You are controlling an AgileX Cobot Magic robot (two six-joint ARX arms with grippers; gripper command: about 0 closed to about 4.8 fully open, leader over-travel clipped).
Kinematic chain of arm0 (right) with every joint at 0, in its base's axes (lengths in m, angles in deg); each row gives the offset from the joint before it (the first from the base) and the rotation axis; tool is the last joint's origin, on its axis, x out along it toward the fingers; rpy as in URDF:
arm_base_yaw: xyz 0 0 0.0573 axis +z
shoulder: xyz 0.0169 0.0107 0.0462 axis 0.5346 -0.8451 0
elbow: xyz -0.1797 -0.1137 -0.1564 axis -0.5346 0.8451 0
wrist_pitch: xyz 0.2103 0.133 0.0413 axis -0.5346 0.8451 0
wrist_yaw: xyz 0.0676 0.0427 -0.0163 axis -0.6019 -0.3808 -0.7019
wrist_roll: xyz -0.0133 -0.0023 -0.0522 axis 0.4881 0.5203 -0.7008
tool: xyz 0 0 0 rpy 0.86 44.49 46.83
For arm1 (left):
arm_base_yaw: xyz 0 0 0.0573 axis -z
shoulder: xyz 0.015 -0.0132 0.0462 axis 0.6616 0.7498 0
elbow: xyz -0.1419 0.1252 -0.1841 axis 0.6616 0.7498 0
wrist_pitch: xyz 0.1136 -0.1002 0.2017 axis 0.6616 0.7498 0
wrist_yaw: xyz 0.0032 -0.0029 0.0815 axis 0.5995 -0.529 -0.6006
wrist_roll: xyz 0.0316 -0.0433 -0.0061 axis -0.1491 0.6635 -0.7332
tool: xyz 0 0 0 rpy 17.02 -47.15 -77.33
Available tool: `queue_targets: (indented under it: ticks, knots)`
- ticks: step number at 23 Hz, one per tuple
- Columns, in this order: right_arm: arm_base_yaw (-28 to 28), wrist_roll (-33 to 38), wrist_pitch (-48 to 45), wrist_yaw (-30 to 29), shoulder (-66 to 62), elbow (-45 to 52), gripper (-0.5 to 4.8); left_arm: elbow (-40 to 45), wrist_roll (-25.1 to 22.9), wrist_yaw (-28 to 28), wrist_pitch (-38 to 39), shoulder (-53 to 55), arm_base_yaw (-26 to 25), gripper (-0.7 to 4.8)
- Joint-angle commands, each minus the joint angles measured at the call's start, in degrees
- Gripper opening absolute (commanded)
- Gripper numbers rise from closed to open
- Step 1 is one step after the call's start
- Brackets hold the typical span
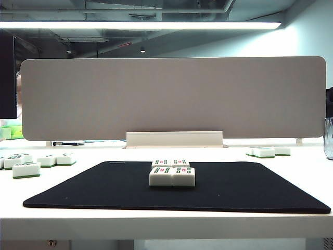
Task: Arrange four mahjong tiles into a neat stack, creating two layers of paired tiles.
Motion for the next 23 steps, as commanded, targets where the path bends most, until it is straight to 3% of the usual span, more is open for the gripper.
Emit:
queue_targets:
  ticks: [1, 8, 11, 16, 23]
  knots:
    - [0.0, -0.1, -0.1, 0.2, 0.5, -1.5, -0.02, 0.0, 0.0, 0.4, 0.7, 0.0, 0.0, -0.06]
    - [0.0, -0.1, 7.0, -1.0, 0.5, -8.9, -0.02, 0.0, 0.0, 0.4, 0.7, 0.0, 0.0, -0.06]
    - [0.0, 0.1, 7.0, -5.5, 0.4, -13.5, -0.02, 0.0, 0.0, 0.4, 0.7, 0.0, 0.0, -0.06]
    - [0.0, 0.1, 10.7, -7.5, 0.4, -19.0, -0.01, 0.0, 0.0, 0.4, 0.7, 0.0, 0.0, -0.06]
    - [0.0, 0.1, 21.2, -15.1, 0.4, -28.2, -0.02, 0.0, 0.0, 0.4, 0.7, 0.0, 0.0, -0.06]
